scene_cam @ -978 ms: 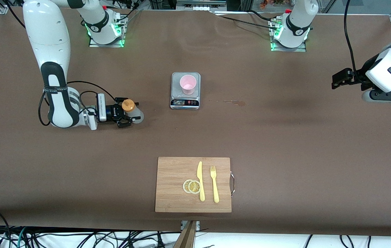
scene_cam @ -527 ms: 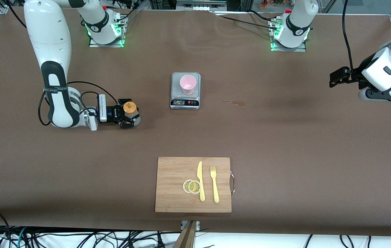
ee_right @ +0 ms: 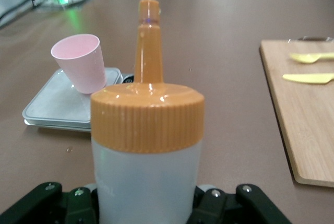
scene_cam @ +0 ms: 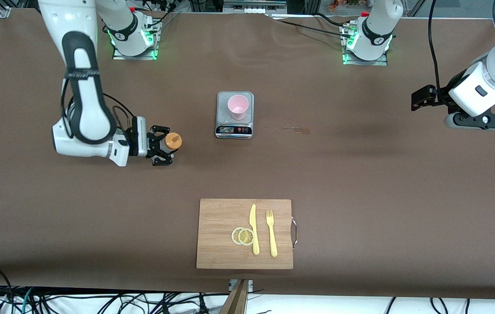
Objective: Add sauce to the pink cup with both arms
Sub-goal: 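Carry the sauce bottle with the right gripper over the pink cup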
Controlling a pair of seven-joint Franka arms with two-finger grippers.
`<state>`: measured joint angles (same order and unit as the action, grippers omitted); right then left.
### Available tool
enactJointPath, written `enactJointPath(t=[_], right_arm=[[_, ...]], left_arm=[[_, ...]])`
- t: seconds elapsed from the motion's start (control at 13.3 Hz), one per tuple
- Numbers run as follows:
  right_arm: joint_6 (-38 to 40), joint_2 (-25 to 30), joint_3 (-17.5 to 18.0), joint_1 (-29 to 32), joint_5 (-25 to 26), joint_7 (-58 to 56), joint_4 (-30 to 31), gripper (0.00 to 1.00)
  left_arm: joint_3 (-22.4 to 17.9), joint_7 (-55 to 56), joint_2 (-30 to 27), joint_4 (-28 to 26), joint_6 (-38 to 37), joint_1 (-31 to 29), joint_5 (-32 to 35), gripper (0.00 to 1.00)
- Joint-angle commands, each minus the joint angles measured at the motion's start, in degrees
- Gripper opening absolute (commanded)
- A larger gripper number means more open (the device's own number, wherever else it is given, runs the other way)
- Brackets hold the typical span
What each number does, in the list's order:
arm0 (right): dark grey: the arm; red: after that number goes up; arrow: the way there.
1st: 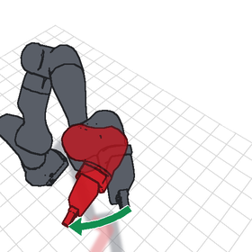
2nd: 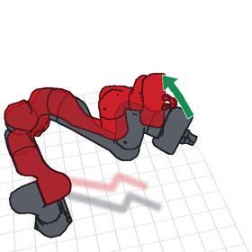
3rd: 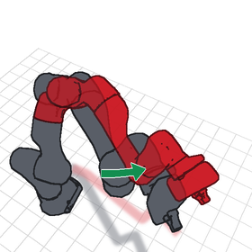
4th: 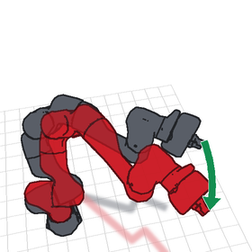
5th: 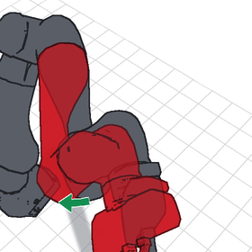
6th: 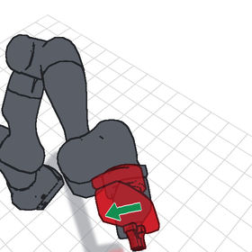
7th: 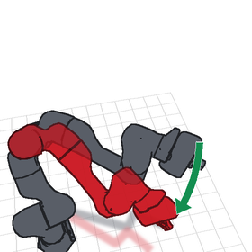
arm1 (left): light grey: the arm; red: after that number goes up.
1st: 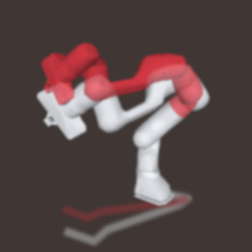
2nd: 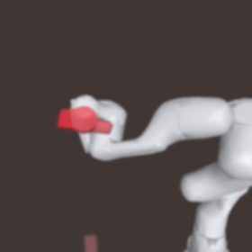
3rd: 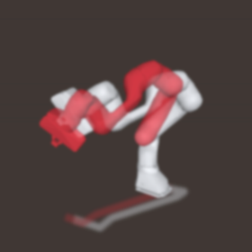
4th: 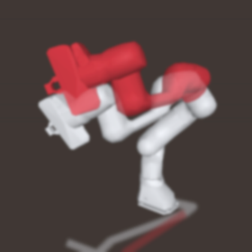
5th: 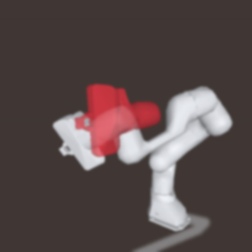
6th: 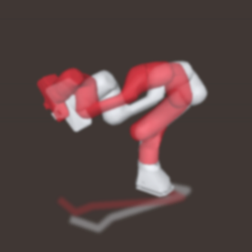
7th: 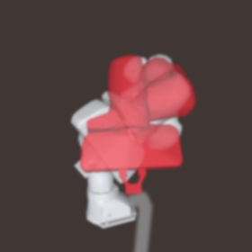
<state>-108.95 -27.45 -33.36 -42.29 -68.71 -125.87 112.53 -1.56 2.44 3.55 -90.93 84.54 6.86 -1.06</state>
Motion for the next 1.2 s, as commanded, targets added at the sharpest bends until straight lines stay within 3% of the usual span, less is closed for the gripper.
enactJointPath(t=[0.0, 0.3, 0.68, 0.98, 1.13], right_arm=[[-5.5, 6.1, -1.1, -5.9, 11.1, 12.5, 1.6, 0.00], [-7.4, 9.0, -1.5, -12.5, 26.7, 31.5, 1.6, 0.00], [-6.5, 10.1, -0.1, -18.0, 41.9, 53.4, 1.6, 0.00], [-5.8, 10.2, 5.8, -21.0, 52.8, 74.2, 0.4, 0.00], [-2.7, 10.2, 7.5, -21.0, 55.9, 79.7, -1.3, 0.00]], left_arm=[[-0.1, -0.9, 0.0, 0.3, -0.2, 0.1, 0.8, 1.00], [-0.3, -1.6, 0.0, 0.3, -0.2, -0.5, 0.8, 1.00], [-0.3, -1.1, 0.0, 0.3, -0.1, -0.5, 0.8, 1.00], [-0.3, -1.1, 0.2, 0.3, -0.1, -0.5, 0.7, 1.00], [-0.3, -1.1, 0.2, 0.4, -0.1, -0.5, 0.7, 1.00]])
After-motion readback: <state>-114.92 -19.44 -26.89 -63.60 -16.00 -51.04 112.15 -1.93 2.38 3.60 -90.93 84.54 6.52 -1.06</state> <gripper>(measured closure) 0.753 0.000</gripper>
